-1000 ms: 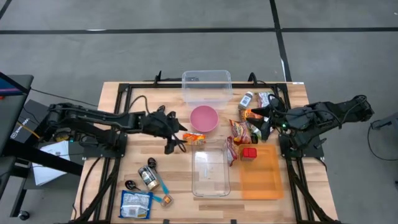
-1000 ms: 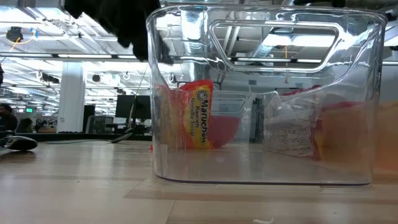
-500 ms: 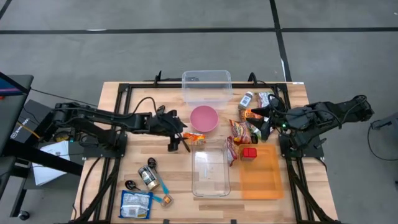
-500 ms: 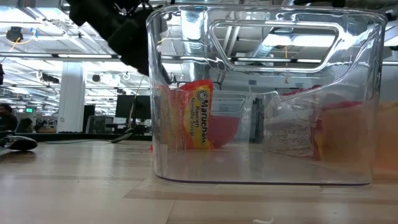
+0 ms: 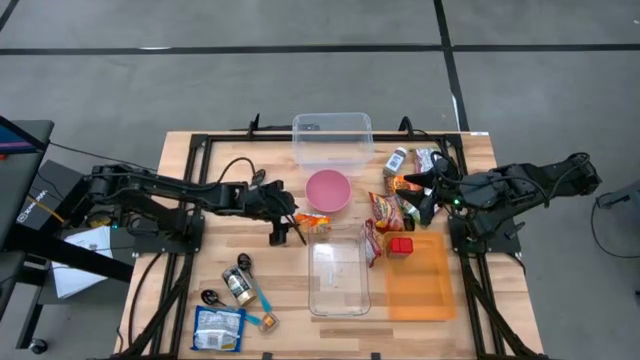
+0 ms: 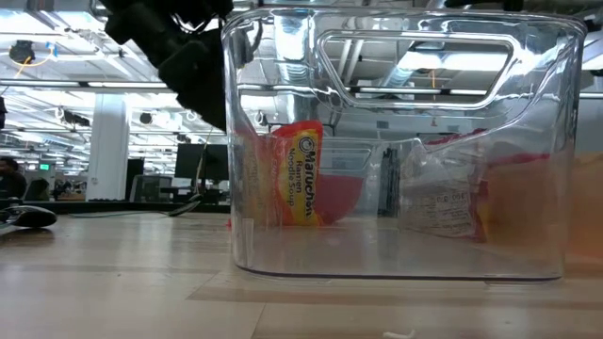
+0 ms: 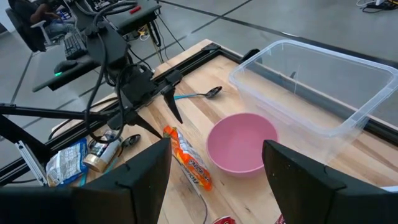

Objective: Pick & Place Food Item
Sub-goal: Put the orange noodle pack into the top transparent bin

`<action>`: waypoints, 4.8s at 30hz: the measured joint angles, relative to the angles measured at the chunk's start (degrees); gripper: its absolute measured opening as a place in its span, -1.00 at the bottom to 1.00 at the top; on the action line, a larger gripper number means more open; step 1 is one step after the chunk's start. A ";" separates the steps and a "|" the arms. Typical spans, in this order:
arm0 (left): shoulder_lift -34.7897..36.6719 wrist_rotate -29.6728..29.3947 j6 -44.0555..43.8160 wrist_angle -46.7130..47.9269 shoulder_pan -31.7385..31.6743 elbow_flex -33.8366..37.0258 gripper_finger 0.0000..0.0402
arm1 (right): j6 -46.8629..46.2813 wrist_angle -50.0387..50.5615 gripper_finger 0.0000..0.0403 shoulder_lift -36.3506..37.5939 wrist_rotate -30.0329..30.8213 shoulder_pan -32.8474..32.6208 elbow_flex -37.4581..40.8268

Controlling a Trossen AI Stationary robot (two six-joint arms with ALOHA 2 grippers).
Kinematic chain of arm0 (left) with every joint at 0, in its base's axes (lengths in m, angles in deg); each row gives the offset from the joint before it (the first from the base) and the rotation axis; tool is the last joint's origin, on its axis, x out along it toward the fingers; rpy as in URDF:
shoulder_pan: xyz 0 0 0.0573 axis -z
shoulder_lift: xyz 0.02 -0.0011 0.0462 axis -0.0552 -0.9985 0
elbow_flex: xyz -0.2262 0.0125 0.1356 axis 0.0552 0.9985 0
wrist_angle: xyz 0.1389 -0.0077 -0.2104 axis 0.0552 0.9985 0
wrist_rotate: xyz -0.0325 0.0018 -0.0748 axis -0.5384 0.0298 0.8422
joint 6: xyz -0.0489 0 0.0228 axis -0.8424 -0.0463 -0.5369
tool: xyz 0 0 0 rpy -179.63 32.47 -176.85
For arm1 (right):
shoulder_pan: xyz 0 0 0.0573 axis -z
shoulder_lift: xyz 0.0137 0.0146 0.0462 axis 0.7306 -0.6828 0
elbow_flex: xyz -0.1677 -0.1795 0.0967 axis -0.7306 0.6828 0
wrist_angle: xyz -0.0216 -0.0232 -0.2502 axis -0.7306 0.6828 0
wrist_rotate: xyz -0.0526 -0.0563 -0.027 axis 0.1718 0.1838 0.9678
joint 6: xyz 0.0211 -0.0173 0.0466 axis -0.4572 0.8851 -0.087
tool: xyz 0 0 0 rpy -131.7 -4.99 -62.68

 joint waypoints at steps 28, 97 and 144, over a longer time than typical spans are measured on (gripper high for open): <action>7.69 10.69 -17.00 10.17 -1.20 0.05 -0.99 | 0.00 -0.03 0.22 -0.10 -0.13 -0.11 0.02; 7.93 3.83 -15.99 0.22 -2.91 10.41 -0.04 | -1.40 1.19 0.22 -0.59 0.04 -1.17 0.02; -4.22 -0.10 -15.05 -2.57 -3.30 10.31 -0.45 | -2.01 2.15 0.22 -0.58 0.02 -1.18 0.00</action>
